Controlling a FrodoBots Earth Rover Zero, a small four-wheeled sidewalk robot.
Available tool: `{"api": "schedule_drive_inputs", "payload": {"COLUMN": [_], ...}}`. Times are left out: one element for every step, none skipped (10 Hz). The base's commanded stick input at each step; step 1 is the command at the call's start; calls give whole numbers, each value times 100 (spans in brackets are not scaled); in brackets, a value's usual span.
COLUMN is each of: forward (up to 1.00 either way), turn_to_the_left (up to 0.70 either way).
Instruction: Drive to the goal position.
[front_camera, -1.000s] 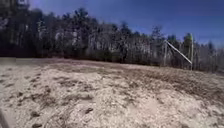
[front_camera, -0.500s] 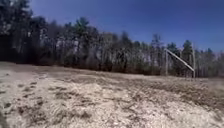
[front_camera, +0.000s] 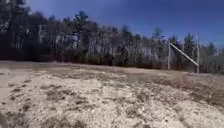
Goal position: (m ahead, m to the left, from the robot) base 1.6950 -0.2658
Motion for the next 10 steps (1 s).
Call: {"api": "schedule_drive_inputs", "payload": {"forward": [70,70,70,70,70,70,70,70,70,70], "turn_to_the_left": [0,0,0,0,0,0,0,0,0,0]}}
